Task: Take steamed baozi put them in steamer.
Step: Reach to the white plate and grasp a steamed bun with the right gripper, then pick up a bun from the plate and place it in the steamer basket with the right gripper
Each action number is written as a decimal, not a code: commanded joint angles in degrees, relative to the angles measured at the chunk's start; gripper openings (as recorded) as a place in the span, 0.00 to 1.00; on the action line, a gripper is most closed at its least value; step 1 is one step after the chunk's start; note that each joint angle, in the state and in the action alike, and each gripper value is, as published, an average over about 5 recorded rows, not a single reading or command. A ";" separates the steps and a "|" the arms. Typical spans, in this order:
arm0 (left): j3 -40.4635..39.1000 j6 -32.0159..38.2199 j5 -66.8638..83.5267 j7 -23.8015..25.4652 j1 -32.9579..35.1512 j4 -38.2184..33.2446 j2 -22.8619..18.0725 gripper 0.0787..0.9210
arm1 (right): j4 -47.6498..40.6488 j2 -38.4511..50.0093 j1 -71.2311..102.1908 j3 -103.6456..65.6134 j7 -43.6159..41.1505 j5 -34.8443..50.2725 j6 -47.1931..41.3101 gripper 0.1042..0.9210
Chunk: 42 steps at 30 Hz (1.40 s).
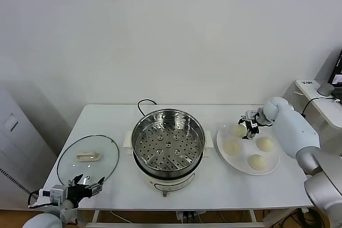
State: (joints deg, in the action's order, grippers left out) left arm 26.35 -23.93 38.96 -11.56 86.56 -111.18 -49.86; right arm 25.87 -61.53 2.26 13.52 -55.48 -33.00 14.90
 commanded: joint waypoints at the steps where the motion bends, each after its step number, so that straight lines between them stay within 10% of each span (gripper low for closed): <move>1: -0.07 0.03 -0.05 -0.07 0.05 -0.10 -0.06 0.88 | -1.06 -0.46 0.21 -2.01 0.04 -0.99 -0.31 0.60; 11: -0.04 0.00 -0.05 -0.37 0.32 -0.75 -0.25 0.88 | 3.18 2.10 -0.40 0.79 -1.53 2.50 -0.66 0.53; 24: 0.96 -0.39 -0.42 -1.12 1.52 -2.23 -0.87 0.88 | 32.40 14.05 -20.58 30.27 -6.28 30.26 0.10 0.53; 42: 1.33 -0.58 -1.08 -1.34 2.53 -3.68 -0.89 0.88 | 36.64 -0.66 -33.13 40.41 -14.18 37.06 30.72 0.54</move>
State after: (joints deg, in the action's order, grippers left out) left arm 27.66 -24.49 37.94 -12.89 89.02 -114.68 -50.76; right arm 58.03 -57.14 -25.47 48.55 -66.54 1.02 31.20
